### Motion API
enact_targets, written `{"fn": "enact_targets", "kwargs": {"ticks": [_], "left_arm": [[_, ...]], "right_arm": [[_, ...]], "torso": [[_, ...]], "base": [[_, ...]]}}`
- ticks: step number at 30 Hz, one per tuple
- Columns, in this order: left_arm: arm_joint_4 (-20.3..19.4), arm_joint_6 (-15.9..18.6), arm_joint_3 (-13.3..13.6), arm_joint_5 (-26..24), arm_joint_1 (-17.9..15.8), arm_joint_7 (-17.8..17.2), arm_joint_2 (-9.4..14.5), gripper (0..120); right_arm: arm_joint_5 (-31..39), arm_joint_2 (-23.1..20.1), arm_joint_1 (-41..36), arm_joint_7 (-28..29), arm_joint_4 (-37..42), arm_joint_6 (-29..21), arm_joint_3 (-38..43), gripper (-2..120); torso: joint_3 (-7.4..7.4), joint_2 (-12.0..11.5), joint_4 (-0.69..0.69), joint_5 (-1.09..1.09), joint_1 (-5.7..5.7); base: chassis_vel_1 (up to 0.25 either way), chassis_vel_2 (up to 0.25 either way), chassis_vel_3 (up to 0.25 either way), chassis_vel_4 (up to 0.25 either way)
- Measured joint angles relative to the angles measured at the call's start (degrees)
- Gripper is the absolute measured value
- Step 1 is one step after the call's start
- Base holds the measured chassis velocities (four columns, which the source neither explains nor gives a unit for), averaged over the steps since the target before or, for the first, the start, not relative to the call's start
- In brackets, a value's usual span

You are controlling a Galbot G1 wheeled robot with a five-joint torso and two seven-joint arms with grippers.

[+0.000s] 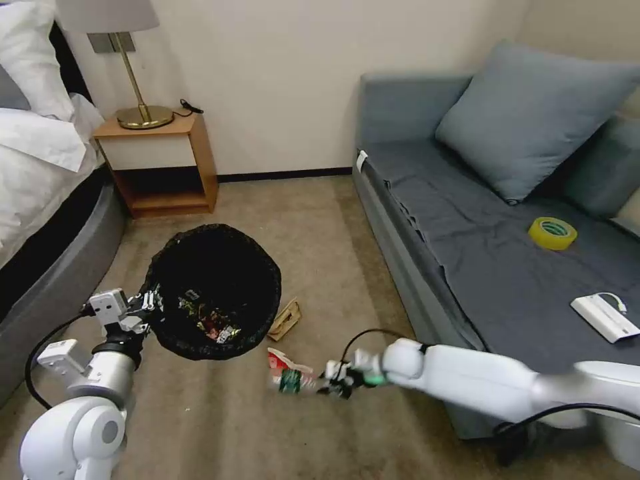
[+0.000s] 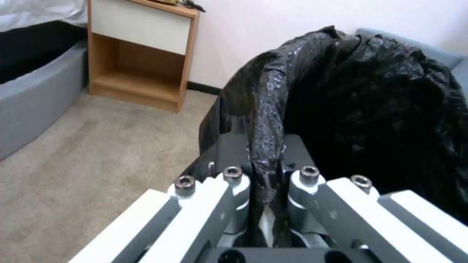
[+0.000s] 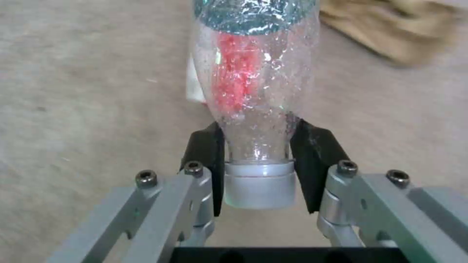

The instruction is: Pick up the trash bin, then pick up the garbage on the floor and place it into the trash bin.

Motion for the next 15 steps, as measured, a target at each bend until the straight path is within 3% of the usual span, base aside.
{"fn": "enact_targets", "kwargs": {"ticks": [2,7,15], "left_arm": [[0.0,0.0,0.0,0.2,0.3,0.0,-0.1,5],[0.0,0.0,-0.1,0.6,1.0,0.1,-0.3,5],[0.3,-0.2,-0.9,0.7,1.8,0.2,-0.3,5]], "right_arm": [[-1.1,-3.0,-2.5,0.8,1.7,-0.7,6.1,28],[-2.5,-5.8,-7.5,2.0,3.2,-1.5,16.3,28],[0.0,-6.0,-9.7,3.7,4.5,-2.6,28.2,28]], "torso": [[0.0,0.0,0.0,0.01,0.0],[0.0,0.0,-0.01,0.0,0.0],[0.0,0.0,0.0,0.01,0.0]], "base": [[0.0,0.0,0.0,0.0],[0.0,0.0,0.0,0.0],[0.0,0.0,0.0,0.0]]}}
